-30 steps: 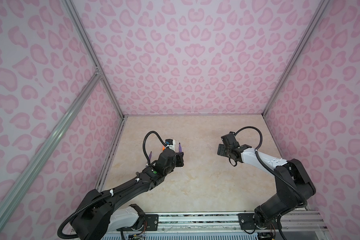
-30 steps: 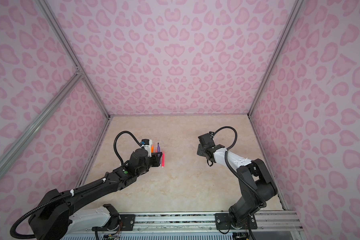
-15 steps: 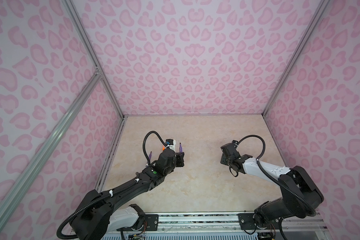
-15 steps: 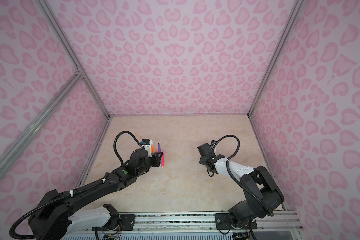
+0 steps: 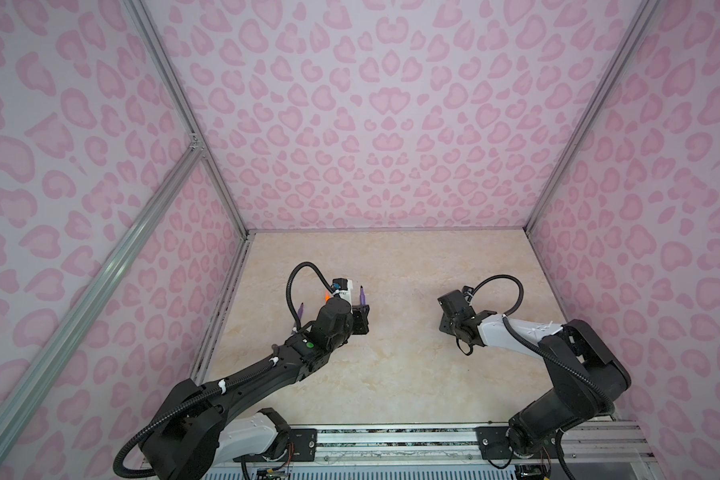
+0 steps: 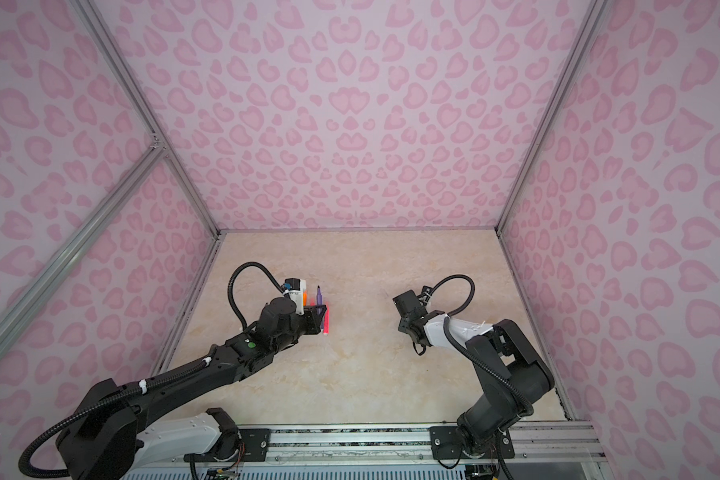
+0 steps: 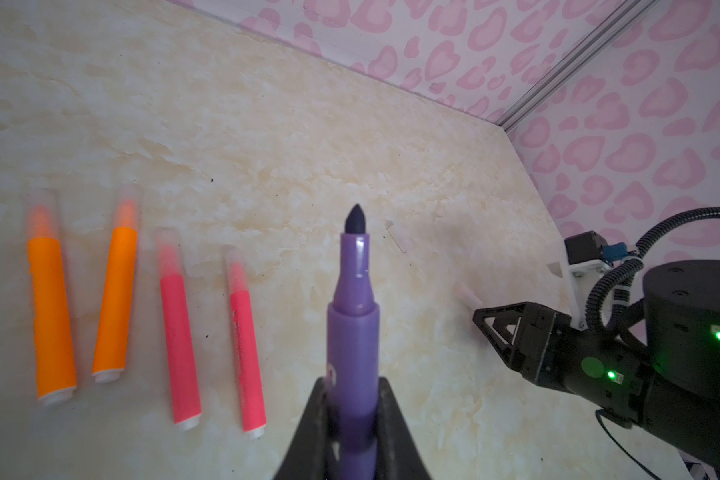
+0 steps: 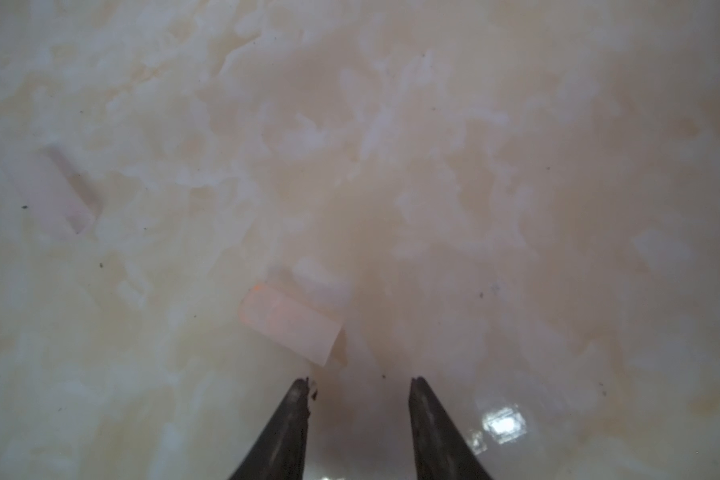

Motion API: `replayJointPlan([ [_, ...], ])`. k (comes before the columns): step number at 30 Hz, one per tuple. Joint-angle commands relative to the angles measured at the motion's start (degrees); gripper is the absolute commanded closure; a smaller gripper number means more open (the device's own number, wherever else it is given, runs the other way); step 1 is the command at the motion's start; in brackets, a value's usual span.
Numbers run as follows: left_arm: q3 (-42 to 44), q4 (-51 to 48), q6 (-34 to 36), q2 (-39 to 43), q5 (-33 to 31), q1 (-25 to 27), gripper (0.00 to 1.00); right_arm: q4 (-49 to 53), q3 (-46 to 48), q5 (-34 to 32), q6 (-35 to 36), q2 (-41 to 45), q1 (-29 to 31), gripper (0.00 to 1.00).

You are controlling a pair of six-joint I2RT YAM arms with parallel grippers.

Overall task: Insert the pens into the pen caps
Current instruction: 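Move the right gripper over the translucent pink caps on the table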

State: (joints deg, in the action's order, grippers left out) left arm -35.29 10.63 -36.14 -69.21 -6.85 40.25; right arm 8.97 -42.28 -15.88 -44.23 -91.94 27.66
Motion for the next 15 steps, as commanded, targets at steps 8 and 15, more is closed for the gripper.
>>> replayJointPlan([
  [8,-0.7,1.0,0.1,0.1,-0.8,0.0,0.97,0.2,-0.7,-3.1,-0.4,-1.5,-1.3,0.62],
  [15,-0.8,0.8,0.4,0.1,-1.3,0.0,0.97,-0.2,-2.0,-3.4,0.5,-2.1,-2.5,0.63],
])
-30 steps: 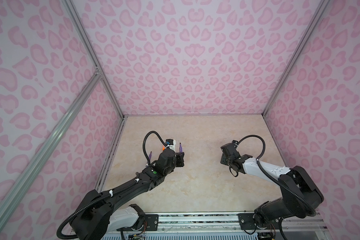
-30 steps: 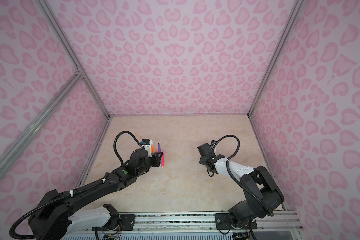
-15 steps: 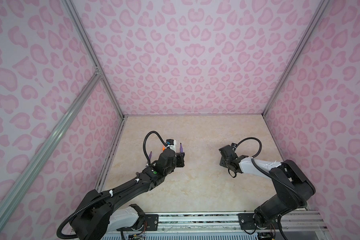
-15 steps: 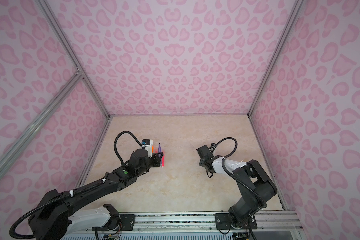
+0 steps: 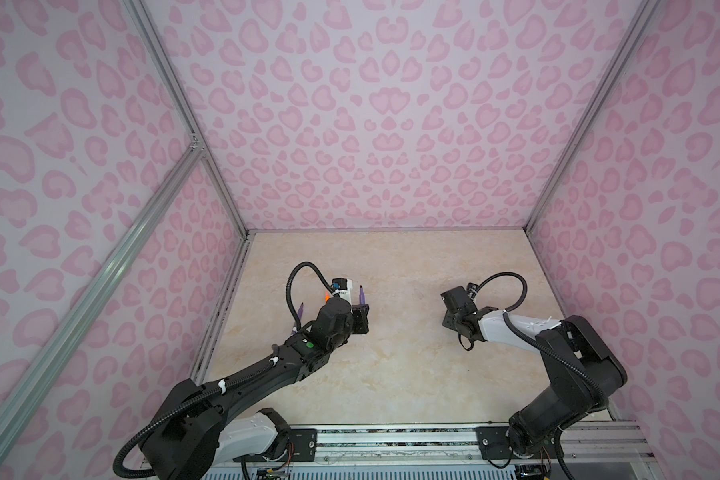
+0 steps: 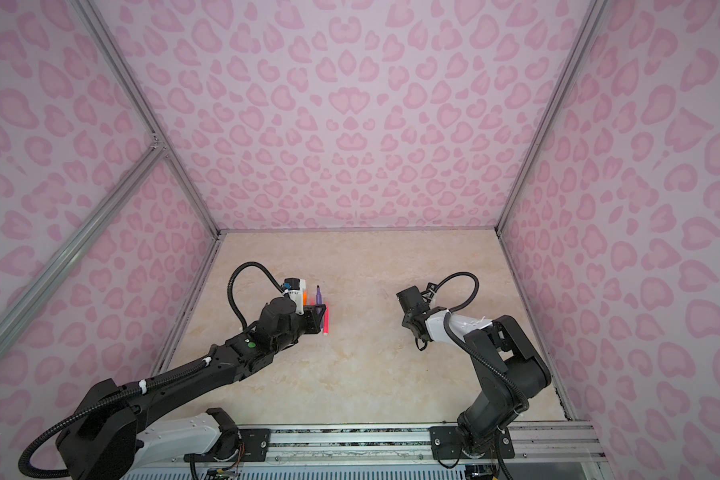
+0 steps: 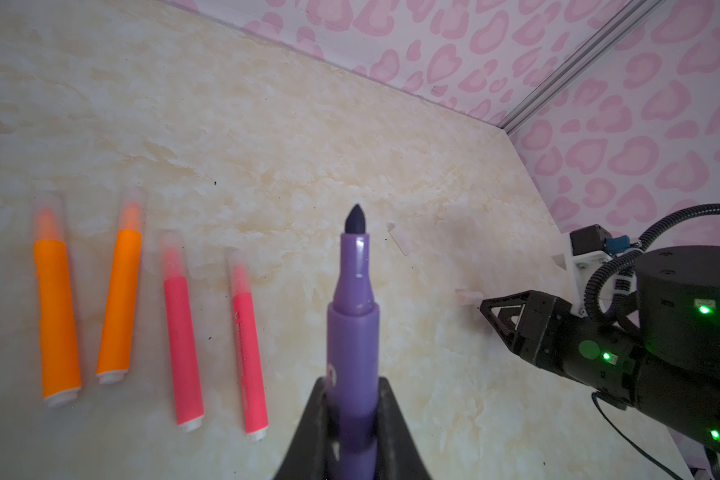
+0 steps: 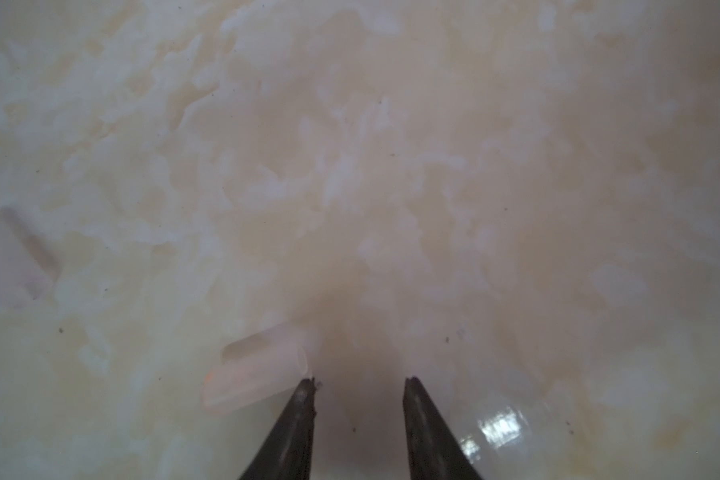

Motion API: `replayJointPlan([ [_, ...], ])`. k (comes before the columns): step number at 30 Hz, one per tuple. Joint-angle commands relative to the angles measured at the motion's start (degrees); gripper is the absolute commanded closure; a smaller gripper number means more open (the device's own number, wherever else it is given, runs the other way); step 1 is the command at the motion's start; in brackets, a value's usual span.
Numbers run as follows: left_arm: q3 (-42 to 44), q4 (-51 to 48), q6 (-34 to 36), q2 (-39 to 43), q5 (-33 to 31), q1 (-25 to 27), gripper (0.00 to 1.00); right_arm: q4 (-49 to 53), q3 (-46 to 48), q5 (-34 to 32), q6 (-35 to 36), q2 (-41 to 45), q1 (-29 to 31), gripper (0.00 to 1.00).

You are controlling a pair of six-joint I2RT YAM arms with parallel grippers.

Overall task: Insert the pens into the pen caps
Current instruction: 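Move the right gripper over the translucent pink caps on the table, then lower the right gripper around a translucent cap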

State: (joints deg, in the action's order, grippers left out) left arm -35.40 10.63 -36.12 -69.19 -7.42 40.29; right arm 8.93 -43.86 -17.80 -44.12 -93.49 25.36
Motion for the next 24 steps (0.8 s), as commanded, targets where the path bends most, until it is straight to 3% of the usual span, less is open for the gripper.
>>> replayJointPlan([
  [1,-0.7,0.9,0.3,0.1,-0.8,0.0,0.97,-0.2,-0.6,-1.4,0.5,-0.7,-0.4,0.63],
  [24,-0.5,1.2,0.3,0.3,-0.3,0.0,0.97,-0.2,-6.3,-3.1,4.0,-4.8,-3.4,0.61],
])
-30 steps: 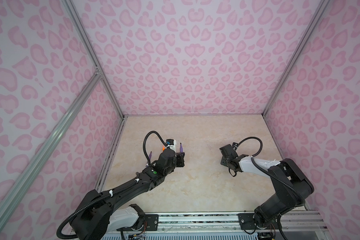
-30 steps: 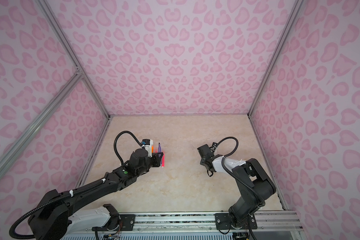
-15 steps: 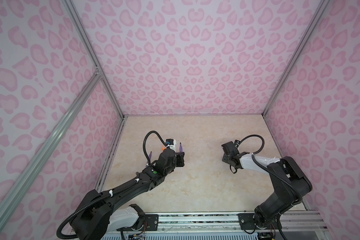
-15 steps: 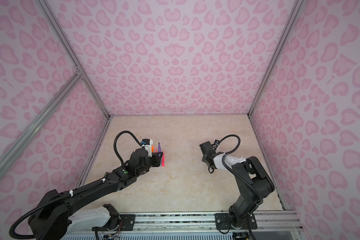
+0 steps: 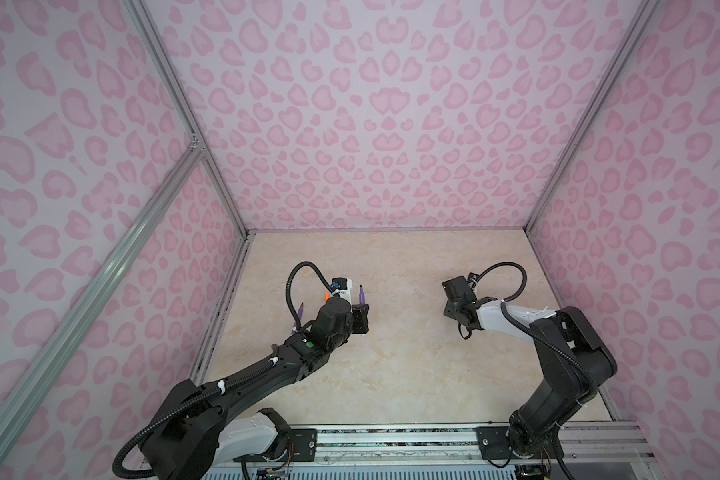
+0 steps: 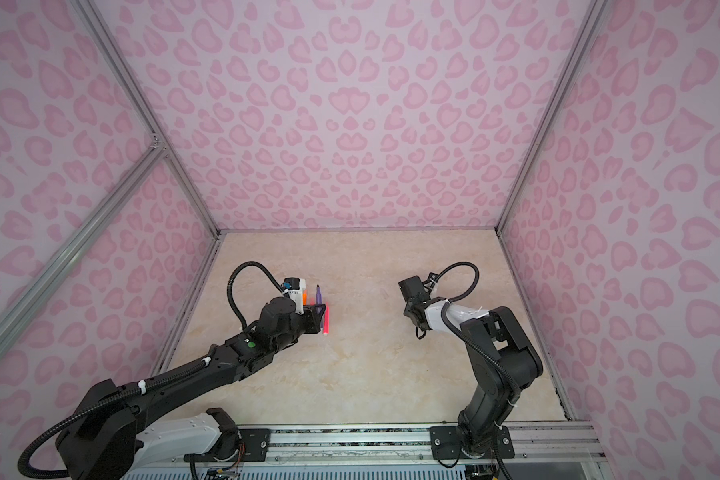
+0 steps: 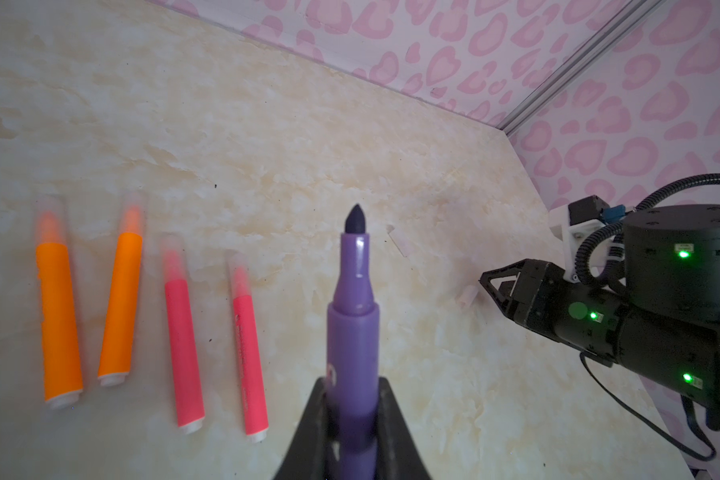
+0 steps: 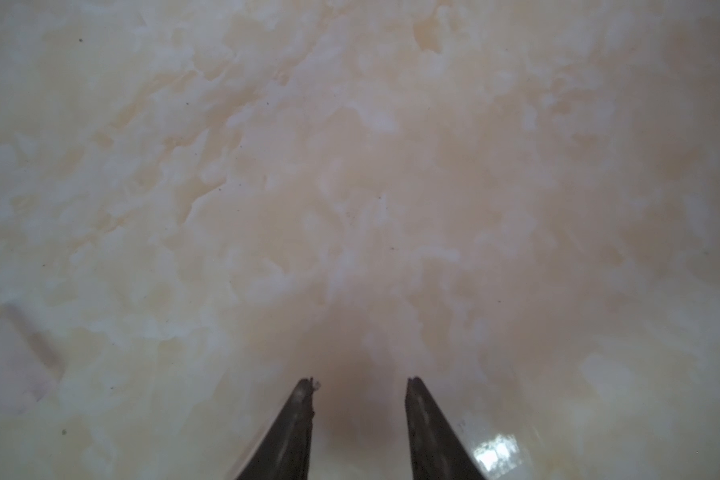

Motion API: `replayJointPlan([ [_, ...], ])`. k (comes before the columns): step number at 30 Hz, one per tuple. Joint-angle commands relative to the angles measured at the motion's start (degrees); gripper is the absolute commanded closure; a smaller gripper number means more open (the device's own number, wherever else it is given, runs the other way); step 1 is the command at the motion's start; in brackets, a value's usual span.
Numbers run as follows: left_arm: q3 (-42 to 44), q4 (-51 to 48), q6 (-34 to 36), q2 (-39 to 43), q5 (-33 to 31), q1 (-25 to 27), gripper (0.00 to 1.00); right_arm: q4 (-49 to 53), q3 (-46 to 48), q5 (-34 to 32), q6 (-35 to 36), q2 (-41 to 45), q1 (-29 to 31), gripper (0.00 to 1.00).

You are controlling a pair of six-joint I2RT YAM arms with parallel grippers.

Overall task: Insert the pens into the pen caps
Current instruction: 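Lower the right gripper around a translucent cap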

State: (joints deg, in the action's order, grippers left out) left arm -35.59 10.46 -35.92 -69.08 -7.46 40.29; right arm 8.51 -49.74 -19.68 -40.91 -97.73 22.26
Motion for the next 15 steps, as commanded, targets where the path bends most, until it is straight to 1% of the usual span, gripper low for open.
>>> replayJointPlan([
  [1,-0.3,1.4,0.2,0.2,-0.2,0.0,0.97,0.3,-0.7,-0.9,0.9,-0.8,-0.3,0.6],
  [4,-0.3,1.5,0.2,0.1,-0.2,0.0,0.97,-1.4,-0.6,1.5,1.7,0.0,-0.1,0.53],
  [6,-0.4,1.5,0.2,0.0,-0.2,0.0,0.97,-0.8,-1.5,2.7,1.6,1.0,0.4,0.51],
  [10,-0.4,1.5,0.2,-0.1,-0.1,0.0,0.97,1.1,-2.6,1.1,-0.3,2.5,3.4,0.43],
  [15,-0.4,1.5,0.2,0.3,0.1,0.0,0.97,1.5,-2.8,0.5,-3.5,1.2,5.0,0.41],
])
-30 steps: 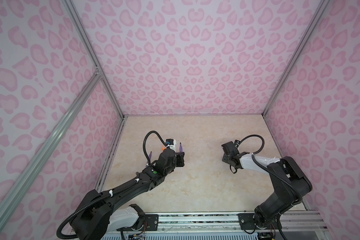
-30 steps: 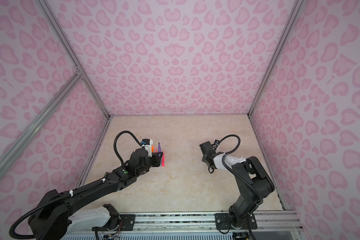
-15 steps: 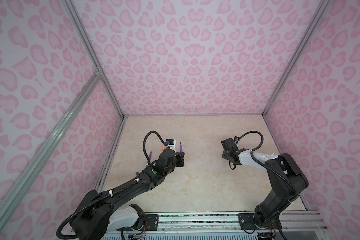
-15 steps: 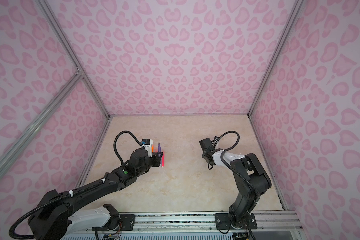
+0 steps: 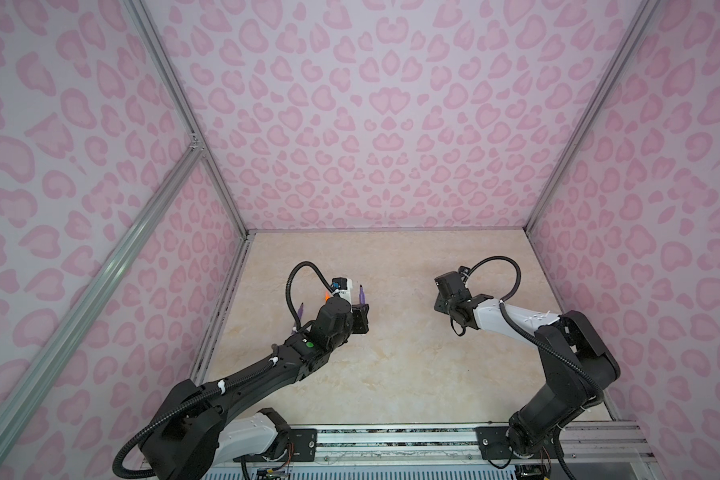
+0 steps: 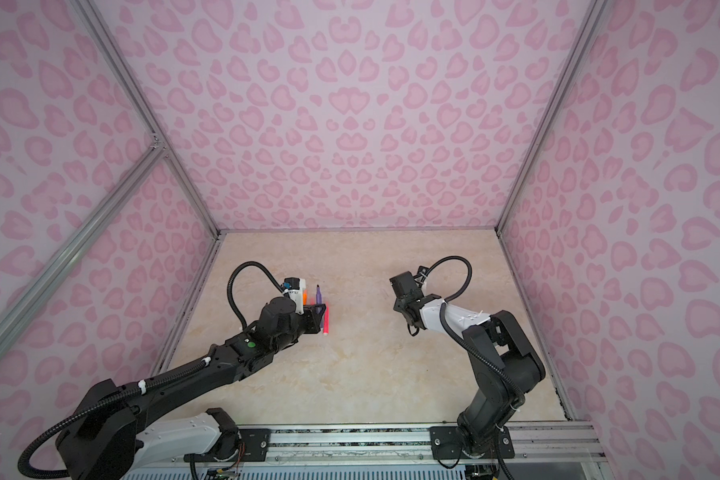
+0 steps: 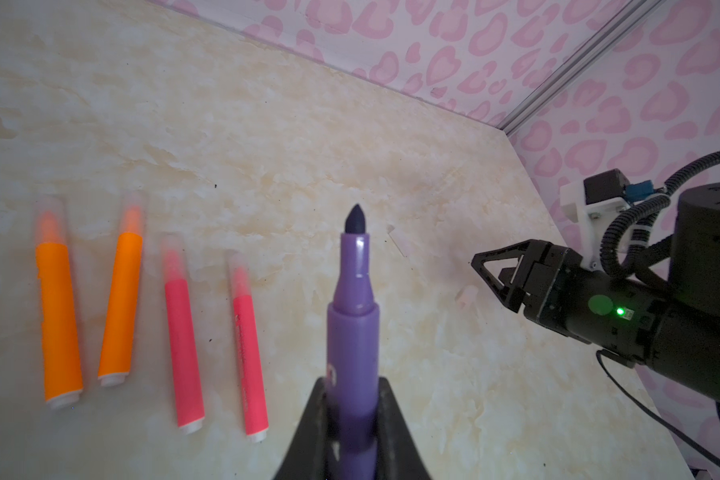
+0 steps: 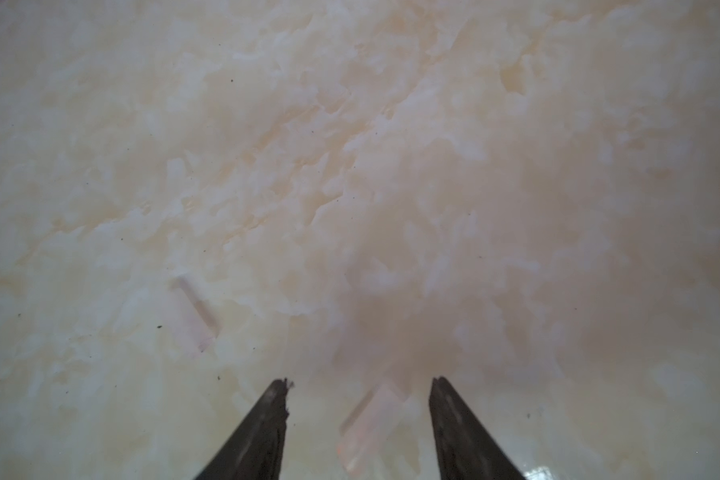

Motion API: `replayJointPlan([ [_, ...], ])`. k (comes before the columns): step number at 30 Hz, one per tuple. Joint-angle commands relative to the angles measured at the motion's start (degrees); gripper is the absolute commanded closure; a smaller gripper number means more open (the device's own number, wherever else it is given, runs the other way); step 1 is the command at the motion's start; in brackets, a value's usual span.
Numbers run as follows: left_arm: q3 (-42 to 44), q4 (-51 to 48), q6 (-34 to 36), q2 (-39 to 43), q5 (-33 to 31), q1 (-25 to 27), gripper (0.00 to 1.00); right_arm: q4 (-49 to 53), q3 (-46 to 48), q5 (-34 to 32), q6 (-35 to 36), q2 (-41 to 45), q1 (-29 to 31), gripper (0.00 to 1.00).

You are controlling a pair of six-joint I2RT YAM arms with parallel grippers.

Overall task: Insert the pens into the pen caps
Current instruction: 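Lower the right gripper around a translucent cap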

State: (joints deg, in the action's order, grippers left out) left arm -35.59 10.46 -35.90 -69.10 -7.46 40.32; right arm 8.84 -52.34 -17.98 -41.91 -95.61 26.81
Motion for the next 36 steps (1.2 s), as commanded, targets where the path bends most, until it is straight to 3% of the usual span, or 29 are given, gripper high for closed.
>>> replayJointPlan([
  [1,-0.3,1.4,0.0,0.4,0.1,0.0,0.97,1.2,-0.1,-1.5,-2.7,-1.3,0.7,0.39],
  [6,-0.4,1.5,0.0,0.6,0.3,0.1,0.97,1.6,-0.1,-2.1,-3.8,-3.2,1.4,0.39],
  [20,-0.3,1.3,0.1,1.0,0.2,0.2,0.97,0.7,2.9,-2.8,-5.5,-3.4,1.5,0.49],
  [28,-0.3,1.2,0.2,1.2,0.2,0.4,0.97,0.3,4.4,-2.7,-5.8,-2.1,1.5,0.62],
  [36,-0.2,1.1,0.2,1.3,0.0,0.5,0.97,1.1,2.9,-1.2,-4.6,-3.6,0.9,0.61],
])
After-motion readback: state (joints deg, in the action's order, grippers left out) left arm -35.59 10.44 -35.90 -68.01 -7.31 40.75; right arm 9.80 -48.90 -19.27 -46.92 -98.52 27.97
